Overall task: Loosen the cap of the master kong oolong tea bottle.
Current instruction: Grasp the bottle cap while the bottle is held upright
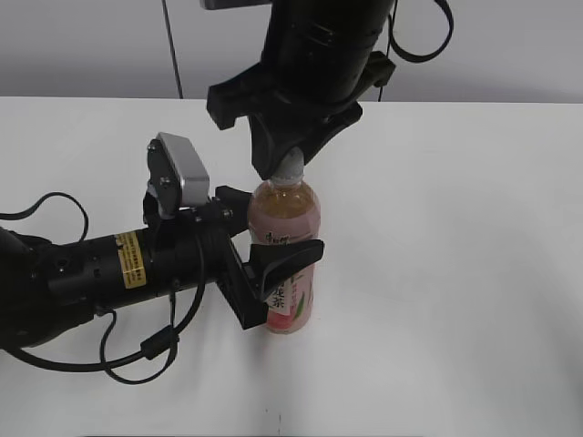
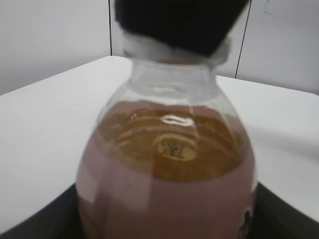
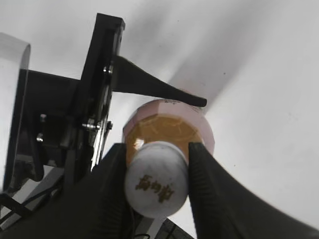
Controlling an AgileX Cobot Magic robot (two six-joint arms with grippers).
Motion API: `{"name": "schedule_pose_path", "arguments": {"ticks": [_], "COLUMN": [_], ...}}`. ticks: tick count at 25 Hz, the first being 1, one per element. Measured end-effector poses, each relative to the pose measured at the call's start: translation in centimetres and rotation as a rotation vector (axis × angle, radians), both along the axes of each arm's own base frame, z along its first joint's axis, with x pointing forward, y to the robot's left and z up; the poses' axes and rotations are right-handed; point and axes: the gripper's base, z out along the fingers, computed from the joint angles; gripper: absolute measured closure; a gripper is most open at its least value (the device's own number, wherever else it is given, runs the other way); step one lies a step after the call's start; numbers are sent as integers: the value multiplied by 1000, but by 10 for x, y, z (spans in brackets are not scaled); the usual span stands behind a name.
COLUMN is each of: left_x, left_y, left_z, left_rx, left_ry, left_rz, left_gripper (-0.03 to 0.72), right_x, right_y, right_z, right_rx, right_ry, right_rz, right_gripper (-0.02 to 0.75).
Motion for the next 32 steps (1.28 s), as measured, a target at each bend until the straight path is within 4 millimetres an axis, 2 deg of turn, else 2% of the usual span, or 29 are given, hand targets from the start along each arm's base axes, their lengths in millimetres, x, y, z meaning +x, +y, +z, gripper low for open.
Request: {"name": "schedule_pose_path", "arguments": {"ticks": [6, 12, 19, 27, 32], "left_x": [0, 0, 0, 0, 0], "left_y": [0, 0, 0, 0, 0], "left_z": [0, 0, 0, 0, 0], "left_rx": [0, 0, 0, 0, 0], "left_ry": [0, 0, 0, 0, 0], "left_rz": [0, 0, 1, 3, 6], "left_gripper": [240, 240, 240, 240, 240], "right_x": [0, 0, 0, -1, -1], "right_y": [0, 0, 1, 1, 1], "right_z": [0, 2, 4, 5, 5], "right_rx": [-13, -40, -89, -154, -190], "right_ry": [-30, -106, -228, -396, -479], "right_rz": [97, 333, 740, 1292, 1561], "right_gripper": [454, 456, 458, 458, 458]}}
